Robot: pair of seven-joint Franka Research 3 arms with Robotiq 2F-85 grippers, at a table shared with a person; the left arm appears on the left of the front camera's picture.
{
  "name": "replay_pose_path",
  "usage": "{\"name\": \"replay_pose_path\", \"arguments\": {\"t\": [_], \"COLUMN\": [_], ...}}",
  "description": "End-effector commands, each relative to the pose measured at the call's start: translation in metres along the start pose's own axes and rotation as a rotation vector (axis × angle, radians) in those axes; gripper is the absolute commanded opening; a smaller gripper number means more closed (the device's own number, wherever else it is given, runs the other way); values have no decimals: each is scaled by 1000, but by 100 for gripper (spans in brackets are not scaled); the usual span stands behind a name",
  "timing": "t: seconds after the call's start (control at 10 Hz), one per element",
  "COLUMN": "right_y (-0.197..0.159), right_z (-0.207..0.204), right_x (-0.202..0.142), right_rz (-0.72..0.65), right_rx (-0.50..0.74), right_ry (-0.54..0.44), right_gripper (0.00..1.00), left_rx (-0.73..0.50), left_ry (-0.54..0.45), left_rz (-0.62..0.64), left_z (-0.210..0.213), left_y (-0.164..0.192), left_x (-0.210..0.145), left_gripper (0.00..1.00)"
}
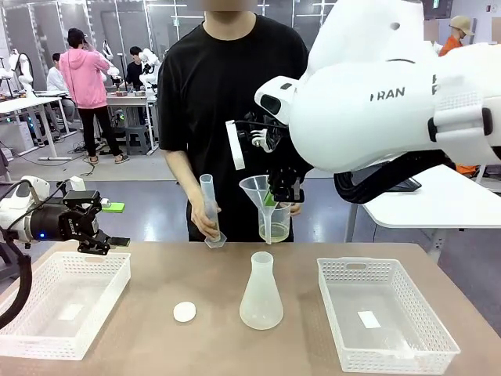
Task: Prepare the solutions needed for the experiment.
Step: Pick up the Plastic Funnel and insert it into the Big flask.
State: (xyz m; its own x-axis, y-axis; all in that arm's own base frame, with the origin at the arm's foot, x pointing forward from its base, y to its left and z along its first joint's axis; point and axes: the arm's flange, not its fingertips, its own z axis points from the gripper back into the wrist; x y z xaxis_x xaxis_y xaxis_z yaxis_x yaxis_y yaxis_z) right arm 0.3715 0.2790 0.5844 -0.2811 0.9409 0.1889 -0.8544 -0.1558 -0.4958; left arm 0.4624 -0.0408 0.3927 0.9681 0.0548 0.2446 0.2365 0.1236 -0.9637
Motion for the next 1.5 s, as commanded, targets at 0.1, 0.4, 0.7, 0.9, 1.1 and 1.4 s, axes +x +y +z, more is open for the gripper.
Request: {"name": "replay_pose_path", "arguments": {"t": [0.1, 0.4, 0.7, 0.9, 1.1, 1.4], "right_y": [6, 10, 17, 20, 24, 28], "right_z": [-12, -18, -28, -37, -48, -59], "right_x": [-4, -4, -6, -9, -10, -11], "right_rz": [3, -11, -22, -25, -21, -9], "right_rx": [-2, -18, -20, -31, -49, -63], "right_ry": [-54, -61, -64, -81, -81, -68], "right_gripper": [5, 5, 5, 5, 5, 5], "left_rx": [-1, -1, -1, -1, -1, -1], "left_ry": [-1, -1, -1, -1, -1, -1], "left_rz": [-9, -9, -9, -9, -9, -9], "left_z": [0, 0, 0, 0, 0, 0], "left_y": [0, 0, 0, 0, 0, 0], "left_x": [0, 0, 0, 0, 0, 0], "left_gripper": [100, 100, 100, 100, 100, 100]}}
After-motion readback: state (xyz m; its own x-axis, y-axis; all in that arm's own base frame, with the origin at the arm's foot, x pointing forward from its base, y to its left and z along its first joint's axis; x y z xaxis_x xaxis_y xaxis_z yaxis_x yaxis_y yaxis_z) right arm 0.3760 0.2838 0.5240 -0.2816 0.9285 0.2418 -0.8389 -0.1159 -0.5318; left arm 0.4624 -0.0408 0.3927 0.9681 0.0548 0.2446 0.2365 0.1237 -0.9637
